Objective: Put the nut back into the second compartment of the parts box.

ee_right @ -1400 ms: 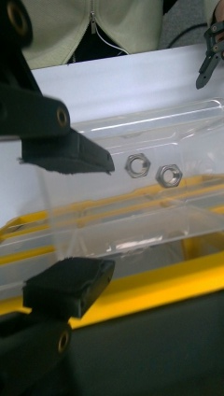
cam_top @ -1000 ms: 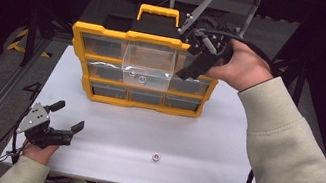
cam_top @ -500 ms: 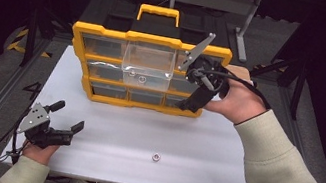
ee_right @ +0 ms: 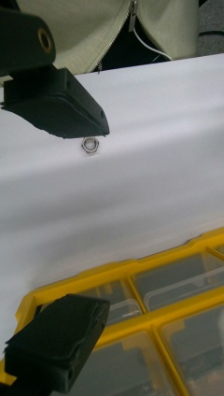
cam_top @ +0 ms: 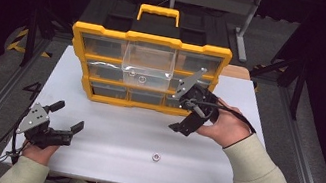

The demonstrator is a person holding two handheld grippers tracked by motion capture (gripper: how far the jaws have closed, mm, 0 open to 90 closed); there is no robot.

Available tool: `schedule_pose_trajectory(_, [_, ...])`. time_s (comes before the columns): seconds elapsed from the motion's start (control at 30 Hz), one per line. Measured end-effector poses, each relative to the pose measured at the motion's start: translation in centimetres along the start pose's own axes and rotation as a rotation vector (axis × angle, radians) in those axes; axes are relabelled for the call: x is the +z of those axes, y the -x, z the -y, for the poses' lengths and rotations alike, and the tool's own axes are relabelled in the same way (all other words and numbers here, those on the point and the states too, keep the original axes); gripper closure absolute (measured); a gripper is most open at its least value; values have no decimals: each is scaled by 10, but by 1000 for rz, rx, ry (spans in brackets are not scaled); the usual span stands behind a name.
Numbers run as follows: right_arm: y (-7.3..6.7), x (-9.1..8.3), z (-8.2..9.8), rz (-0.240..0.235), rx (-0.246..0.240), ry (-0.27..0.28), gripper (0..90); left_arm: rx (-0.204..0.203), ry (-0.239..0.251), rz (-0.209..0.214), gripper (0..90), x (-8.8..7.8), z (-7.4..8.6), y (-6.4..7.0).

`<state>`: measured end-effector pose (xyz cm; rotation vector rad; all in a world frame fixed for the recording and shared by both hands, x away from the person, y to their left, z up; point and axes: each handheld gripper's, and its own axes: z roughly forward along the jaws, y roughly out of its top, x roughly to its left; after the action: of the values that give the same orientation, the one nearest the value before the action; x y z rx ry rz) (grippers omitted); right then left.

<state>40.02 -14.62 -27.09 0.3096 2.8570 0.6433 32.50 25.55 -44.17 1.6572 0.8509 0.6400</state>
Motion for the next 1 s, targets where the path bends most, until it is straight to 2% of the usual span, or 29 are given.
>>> schedule_pose_trajectory(0.27, [-12,30,19,-28,4,-5,142,3,2,-2,43,-1,0,0])
schedule_pose_trajectory(0.43, [-17,42,26,-32,4,-6,144,6,0,-1,43,0,0,0])
schedule_pose_trajectory(0.83, [-28,70,33,-52,3,-40,146,2,1,-5,43,-1,1,0])
schedule_pose_trajectory(1.0, [-33,84,37,-76,-4,-57,146,2,1,-6,43,-1,1,0])
